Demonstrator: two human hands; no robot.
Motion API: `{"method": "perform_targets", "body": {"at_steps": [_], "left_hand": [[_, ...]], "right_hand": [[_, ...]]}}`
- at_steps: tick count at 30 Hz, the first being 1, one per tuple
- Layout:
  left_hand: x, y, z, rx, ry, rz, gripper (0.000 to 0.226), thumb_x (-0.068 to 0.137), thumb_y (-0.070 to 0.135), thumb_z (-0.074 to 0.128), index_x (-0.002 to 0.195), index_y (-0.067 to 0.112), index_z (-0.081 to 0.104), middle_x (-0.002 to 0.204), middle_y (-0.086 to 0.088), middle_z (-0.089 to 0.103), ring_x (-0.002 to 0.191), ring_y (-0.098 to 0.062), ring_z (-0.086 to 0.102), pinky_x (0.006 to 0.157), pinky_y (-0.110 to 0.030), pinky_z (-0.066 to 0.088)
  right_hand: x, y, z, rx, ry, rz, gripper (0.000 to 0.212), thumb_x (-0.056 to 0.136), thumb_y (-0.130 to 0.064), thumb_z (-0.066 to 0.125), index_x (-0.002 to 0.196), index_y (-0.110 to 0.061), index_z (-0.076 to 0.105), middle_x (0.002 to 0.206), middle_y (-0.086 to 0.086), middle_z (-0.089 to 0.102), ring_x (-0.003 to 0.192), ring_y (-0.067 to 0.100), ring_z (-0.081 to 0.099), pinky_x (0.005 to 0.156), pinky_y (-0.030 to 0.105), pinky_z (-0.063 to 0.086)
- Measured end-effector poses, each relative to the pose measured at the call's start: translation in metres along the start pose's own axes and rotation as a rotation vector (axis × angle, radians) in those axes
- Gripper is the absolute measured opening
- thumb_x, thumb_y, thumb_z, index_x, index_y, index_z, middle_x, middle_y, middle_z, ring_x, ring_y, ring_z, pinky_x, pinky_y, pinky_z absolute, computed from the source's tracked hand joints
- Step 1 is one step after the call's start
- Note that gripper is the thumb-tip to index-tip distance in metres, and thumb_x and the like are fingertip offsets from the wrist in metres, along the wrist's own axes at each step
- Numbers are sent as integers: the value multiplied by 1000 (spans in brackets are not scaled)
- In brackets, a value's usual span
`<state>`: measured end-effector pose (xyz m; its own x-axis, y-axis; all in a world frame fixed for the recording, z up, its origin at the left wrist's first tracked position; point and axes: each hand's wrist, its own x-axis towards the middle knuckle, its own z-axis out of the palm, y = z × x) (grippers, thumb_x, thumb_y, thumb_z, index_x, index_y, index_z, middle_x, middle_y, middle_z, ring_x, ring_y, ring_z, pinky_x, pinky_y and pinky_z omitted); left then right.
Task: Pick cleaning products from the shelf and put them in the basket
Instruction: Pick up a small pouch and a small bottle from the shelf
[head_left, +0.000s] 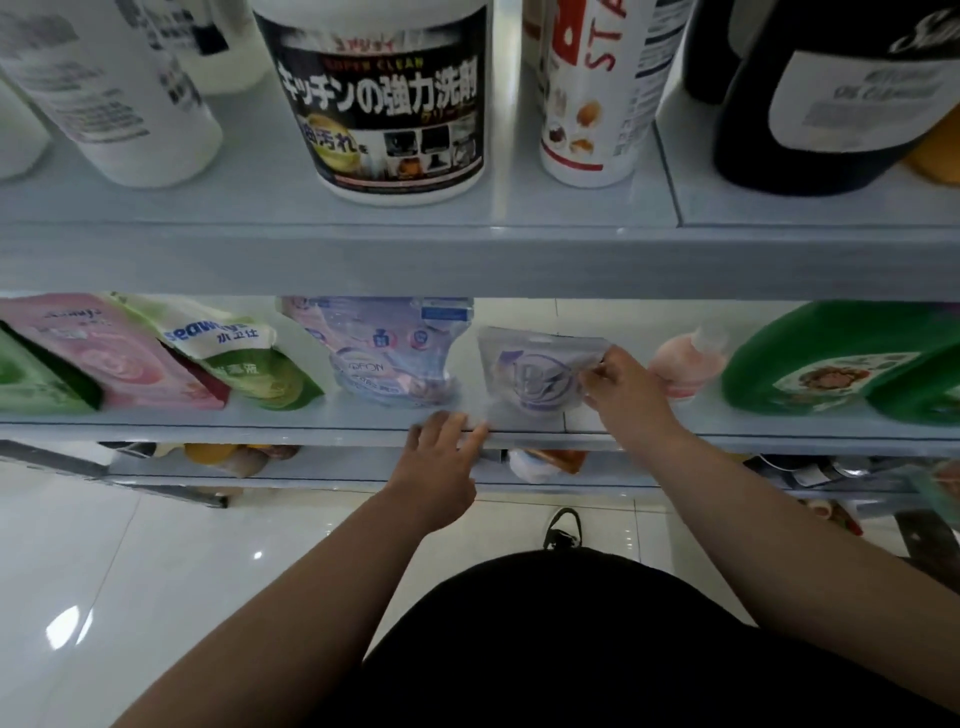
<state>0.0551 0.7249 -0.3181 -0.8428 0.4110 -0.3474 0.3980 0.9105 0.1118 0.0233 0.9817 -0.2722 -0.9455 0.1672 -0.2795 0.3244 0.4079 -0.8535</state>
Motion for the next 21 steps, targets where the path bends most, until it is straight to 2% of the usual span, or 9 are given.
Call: {"method": "perform_targets", "body": {"at_steps": [3, 8, 12, 15, 17, 19, 21], "left_hand": [[5, 4, 1, 23, -4, -30, 77, 94, 33, 53, 161, 29, 16, 165, -7, 16, 152, -34, 10, 124, -53, 12], [4, 5, 2, 32, -11, -29, 79, 95, 33, 53, 162, 27, 12, 165, -8, 14, 154, -33, 6, 124, -53, 9], [-1, 3, 1, -7, -30, -26, 76, 99, 30, 50, 164, 27, 10, 170, -6, 7, 157, -30, -1, 127, -48, 6], [-10, 6, 1, -41, -41, -32, 73, 99, 28, 51, 162, 25, 15, 171, -6, 6, 158, -29, -2, 127, -49, 10], [-18, 9, 2, -46, -13, -26, 69, 97, 27, 52, 160, 24, 23, 168, -7, 15, 156, -29, 5, 125, -48, 17], [-26, 12, 3, -51, 18, -12, 66, 95, 27, 53, 156, 23, 31, 162, -5, 28, 152, -28, 18, 121, -45, 26], [-33, 18, 6, -105, 23, -11, 62, 95, 28, 53, 154, 23, 36, 154, -3, 41, 144, -27, 34, 115, -43, 36]], "right_hand": [[14, -2, 2, -68, -25, -37, 22, 102, -19, 53, 120, -23, 64, 113, 2, 72, 107, 27, 66, 97, 54, 53], [22, 1, 4, -13, -35, -12, 17, 102, -21, 56, 116, -20, 65, 109, 6, 72, 105, 32, 66, 96, 59, 52], [20, 1, 5, 24, -35, 20, 17, 100, -35, 58, 112, -25, 64, 107, -3, 72, 104, 25, 68, 97, 55, 54], [9, 0, 4, 24, -67, 55, 33, 96, -51, 63, 120, -28, 62, 117, -11, 71, 110, 17, 67, 95, 44, 54], [-1, 3, 2, -19, -92, 98, 41, 95, -50, 65, 130, -30, 58, 124, -11, 66, 112, 15, 64, 93, 38, 53], [-16, 6, -2, -108, -127, 139, 47, 97, -40, 64, 141, -27, 54, 126, -8, 62, 107, 15, 62, 81, 30, 49], [-37, 11, -8, -232, -177, 137, 36, 97, -36, 63, 132, -29, 59, 121, -7, 66, 98, 11, 62, 72, 25, 47]]}}
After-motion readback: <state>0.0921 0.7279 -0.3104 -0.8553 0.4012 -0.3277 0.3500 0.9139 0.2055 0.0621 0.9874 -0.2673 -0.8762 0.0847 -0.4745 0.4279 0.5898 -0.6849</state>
